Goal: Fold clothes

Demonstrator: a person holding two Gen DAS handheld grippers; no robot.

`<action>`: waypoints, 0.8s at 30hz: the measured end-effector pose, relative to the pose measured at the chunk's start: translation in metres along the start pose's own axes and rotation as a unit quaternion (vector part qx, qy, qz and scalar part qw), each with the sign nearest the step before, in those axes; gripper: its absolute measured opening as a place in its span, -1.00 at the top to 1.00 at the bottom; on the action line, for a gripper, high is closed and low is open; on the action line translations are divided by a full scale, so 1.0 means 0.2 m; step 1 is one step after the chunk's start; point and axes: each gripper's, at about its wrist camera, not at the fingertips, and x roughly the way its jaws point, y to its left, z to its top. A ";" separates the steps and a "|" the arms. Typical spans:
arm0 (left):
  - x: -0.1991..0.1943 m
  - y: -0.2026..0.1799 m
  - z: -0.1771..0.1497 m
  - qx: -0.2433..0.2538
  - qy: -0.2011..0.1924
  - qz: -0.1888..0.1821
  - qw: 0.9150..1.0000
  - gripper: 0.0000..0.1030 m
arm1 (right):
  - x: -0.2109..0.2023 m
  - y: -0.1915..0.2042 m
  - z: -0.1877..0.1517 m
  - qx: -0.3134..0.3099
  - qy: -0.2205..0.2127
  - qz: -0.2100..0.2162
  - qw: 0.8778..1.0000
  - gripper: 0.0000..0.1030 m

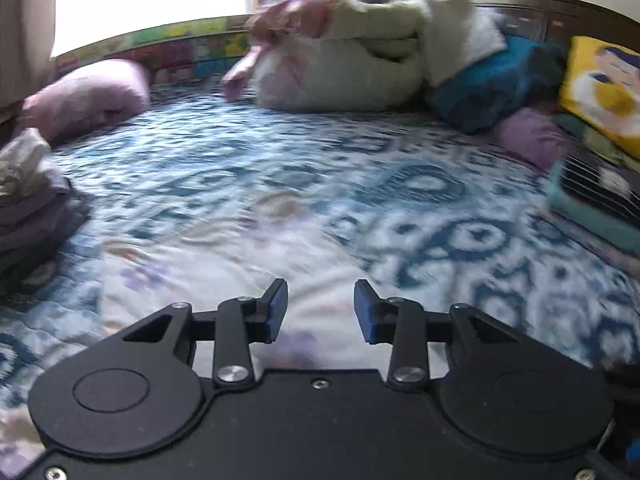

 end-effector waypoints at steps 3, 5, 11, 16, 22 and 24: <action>0.11 -0.07 -0.10 0.033 0.044 -0.017 0.998 0.34 | 0.00 -0.06 -0.01 0.049 0.007 -0.011 0.999 0.38; 0.18 -0.09 -0.17 0.056 0.053 -0.014 0.997 0.34 | 0.01 -0.09 -0.02 0.065 0.017 -0.020 0.998 0.51; 0.03 0.03 -0.15 -0.021 0.040 -0.022 0.999 0.08 | 0.00 -0.12 -0.04 0.080 0.029 -0.043 0.995 0.53; -0.27 0.27 -0.29 -0.170 0.009 -0.019 0.985 -0.10 | 0.01 -0.04 -0.02 0.045 0.031 -0.046 0.997 0.50; -0.56 0.70 -0.55 -0.381 -0.013 0.053 0.923 -0.11 | 0.01 0.15 0.02 -0.015 0.039 -0.032 0.999 0.50; -0.65 0.82 -0.62 -0.438 -0.029 0.093 0.894 -0.11 | 0.02 0.20 0.03 -0.020 0.048 -0.025 0.998 0.44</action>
